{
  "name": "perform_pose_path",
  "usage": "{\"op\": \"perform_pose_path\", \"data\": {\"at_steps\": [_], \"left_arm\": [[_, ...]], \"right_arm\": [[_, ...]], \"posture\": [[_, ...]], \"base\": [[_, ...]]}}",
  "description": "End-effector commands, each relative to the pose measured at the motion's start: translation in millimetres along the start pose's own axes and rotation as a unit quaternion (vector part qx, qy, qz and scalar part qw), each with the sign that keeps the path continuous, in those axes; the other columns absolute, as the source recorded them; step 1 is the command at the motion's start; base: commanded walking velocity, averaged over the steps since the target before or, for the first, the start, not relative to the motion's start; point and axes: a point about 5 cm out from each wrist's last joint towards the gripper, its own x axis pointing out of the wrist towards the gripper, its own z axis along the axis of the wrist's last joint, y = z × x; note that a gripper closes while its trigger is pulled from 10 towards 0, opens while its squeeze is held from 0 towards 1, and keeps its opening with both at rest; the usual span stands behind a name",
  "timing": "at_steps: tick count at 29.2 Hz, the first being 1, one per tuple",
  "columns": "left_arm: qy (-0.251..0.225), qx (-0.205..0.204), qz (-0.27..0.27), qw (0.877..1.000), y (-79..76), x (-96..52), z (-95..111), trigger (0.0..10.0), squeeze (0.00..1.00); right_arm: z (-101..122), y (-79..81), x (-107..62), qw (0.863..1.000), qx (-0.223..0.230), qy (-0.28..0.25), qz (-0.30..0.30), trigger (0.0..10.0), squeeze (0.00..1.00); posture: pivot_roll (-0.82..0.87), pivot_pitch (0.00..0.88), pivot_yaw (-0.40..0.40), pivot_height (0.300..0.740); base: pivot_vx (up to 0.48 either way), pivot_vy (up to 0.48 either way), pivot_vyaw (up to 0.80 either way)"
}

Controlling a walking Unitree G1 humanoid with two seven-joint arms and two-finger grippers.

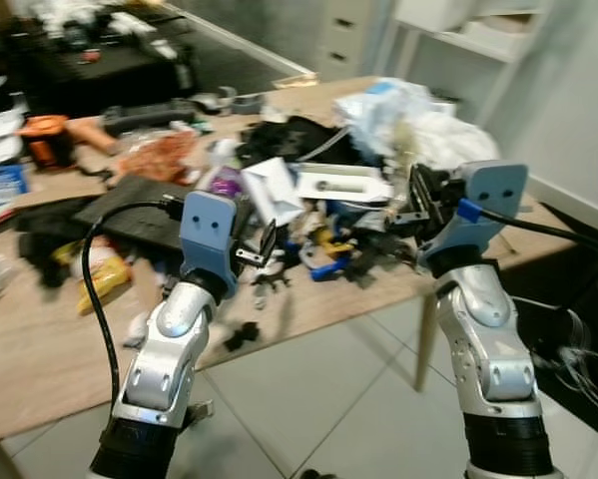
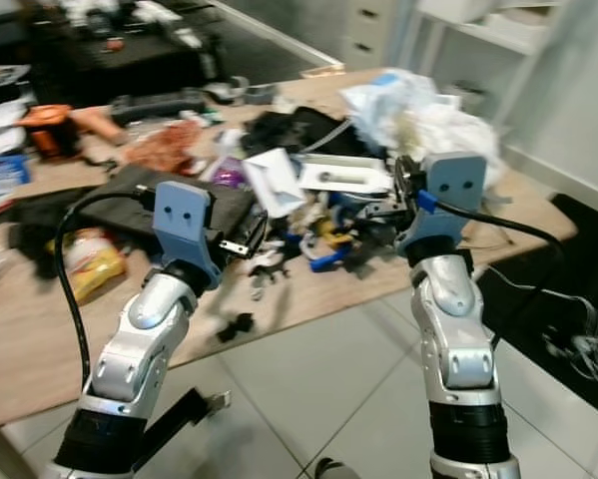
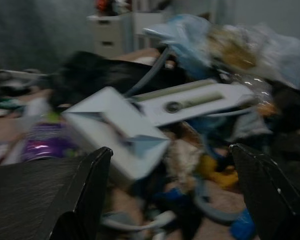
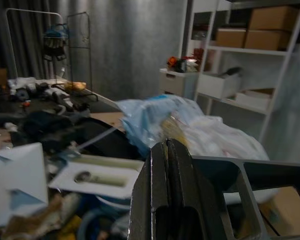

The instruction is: Picking trash to rubbish bin

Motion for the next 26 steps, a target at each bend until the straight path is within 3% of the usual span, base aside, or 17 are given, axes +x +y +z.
{"op": "perform_pose_path", "data": {"at_steps": [1, 26], "left_arm": [[0.005, -0.002, 0.003, 1.000, 1.1, -2.2, -2.8, 10.0, 0.00], [0.002, -0.005, -0.007, 1.000, -1.4, -0.8, -1.3, 10.0, 0.00]], "right_arm": [[0.7, 1.3, -0.2, 1.000, 0.002, 0.003, 0.001, 10.0, 0.00], [2.9, 3.3, 1.2, 1.000, 0.004, 0.001, 0.001, 10.0, 0.00]], "posture": [[-0.03, 0.165, 0.009, 0.740], [-0.03, 0.163, 0.009, 0.740]], "base": [[0.000, 0.000, -0.80], [0.000, 0.000, -0.80]]}}
